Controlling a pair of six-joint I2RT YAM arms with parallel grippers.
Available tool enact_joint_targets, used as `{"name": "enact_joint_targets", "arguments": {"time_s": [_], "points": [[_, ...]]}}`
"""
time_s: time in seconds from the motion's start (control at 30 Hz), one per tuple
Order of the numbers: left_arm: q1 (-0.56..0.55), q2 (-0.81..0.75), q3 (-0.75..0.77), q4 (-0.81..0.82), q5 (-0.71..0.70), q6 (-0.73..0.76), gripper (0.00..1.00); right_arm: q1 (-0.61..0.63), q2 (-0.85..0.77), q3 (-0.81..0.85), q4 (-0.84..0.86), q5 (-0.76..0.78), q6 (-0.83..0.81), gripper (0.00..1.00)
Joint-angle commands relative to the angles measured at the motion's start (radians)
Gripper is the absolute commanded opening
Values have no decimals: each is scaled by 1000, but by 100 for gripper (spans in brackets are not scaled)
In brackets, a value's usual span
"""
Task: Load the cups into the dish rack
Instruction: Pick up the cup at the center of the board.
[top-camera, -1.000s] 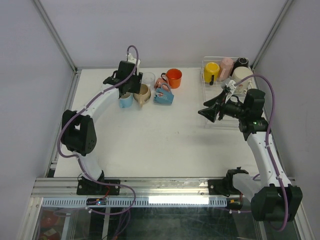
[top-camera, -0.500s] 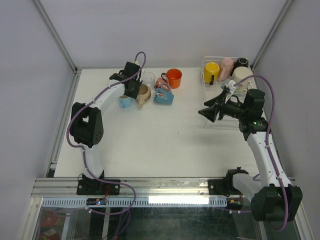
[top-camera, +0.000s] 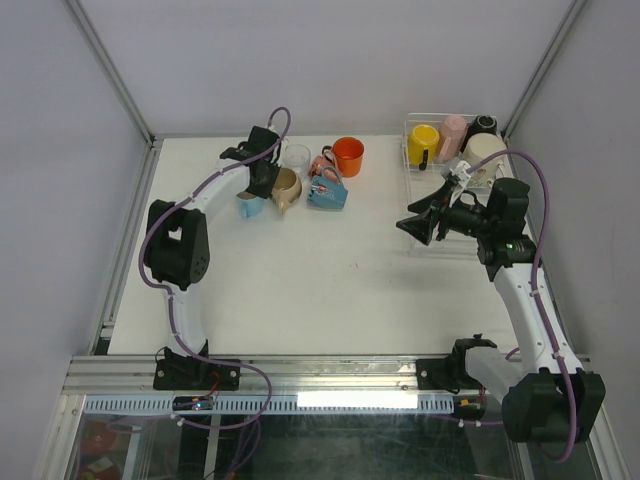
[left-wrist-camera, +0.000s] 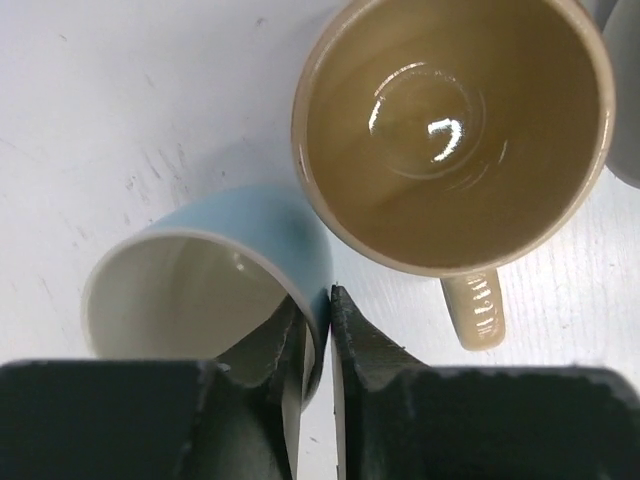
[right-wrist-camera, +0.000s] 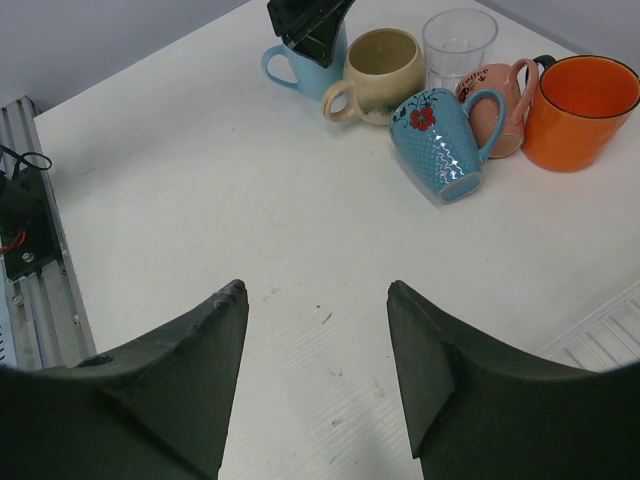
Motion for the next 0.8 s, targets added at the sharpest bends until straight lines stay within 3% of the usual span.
{"name": "enact_joint_targets", "arguments": {"time_s": [0.0, 0.07, 0.3, 0.57, 0.77], "points": [[19, 13, 35, -5, 23, 0, 7, 5, -8, 45, 15, 0, -17, 61], [21, 7, 32, -5, 32, -2, 0, 4, -8, 44, 15, -1, -17, 61], [22, -95, -29, 6, 31, -28, 0, 5, -7, 46, 15, -5, -15, 61], [22, -413, -329, 164, 74, -123, 0, 5, -1, 42, 25, -50, 4, 61], [22, -689, -596, 280, 186, -217, 0, 5, -4, 18, 85, -109, 72, 61]]}}
